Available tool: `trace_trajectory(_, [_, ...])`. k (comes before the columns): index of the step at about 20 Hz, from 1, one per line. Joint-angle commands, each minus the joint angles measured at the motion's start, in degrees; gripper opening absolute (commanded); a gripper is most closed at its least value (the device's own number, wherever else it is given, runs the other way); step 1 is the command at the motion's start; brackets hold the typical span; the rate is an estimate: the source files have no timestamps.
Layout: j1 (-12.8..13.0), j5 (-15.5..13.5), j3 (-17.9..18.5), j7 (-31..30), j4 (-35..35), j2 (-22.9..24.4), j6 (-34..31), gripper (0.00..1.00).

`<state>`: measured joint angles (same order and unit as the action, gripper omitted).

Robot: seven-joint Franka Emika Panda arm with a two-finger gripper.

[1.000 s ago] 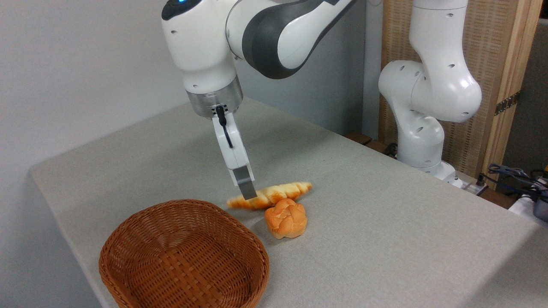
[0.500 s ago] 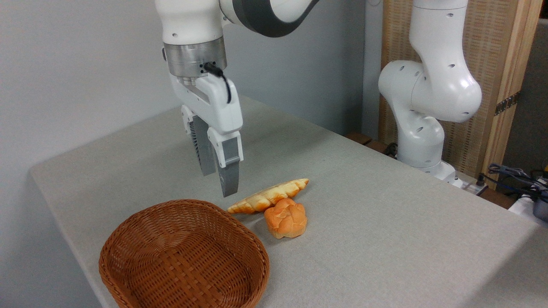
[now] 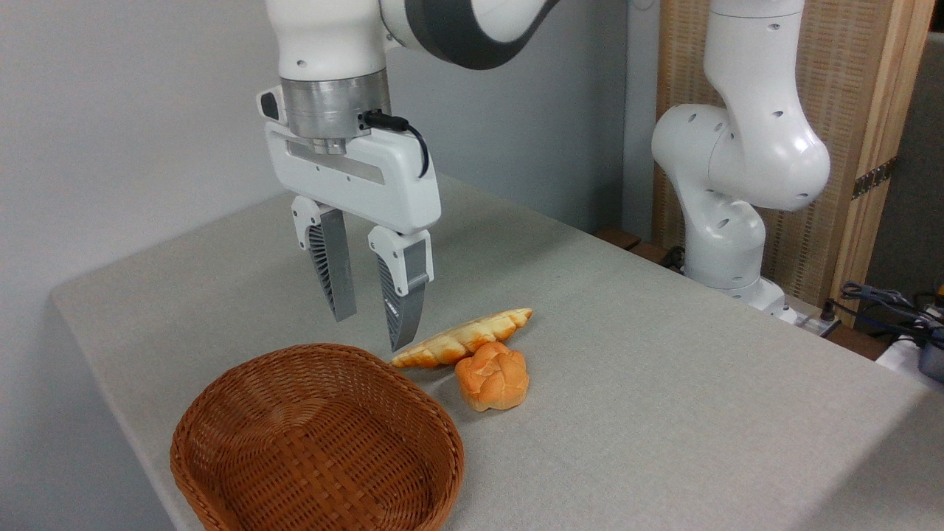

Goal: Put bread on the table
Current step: 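Open the gripper and raise it away from the bread roll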

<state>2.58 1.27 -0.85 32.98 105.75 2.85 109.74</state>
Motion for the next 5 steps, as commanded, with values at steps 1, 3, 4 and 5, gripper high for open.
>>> trace_trajectory(1, [0.32,-4.09,1.46,6.03,-1.16,-0.39,-0.23,1.0])
trace_trajectory(3, [0.4,-3.82,1.37,5.6,-1.16,-0.39,-0.23,1.0])
trace_trajectory(4, [0.4,-3.74,1.37,5.69,-1.16,-0.39,-0.32,1.0])
trace_trajectory(5, [0.4,-3.73,1.46,5.69,-1.16,-0.39,-0.32,1.0])
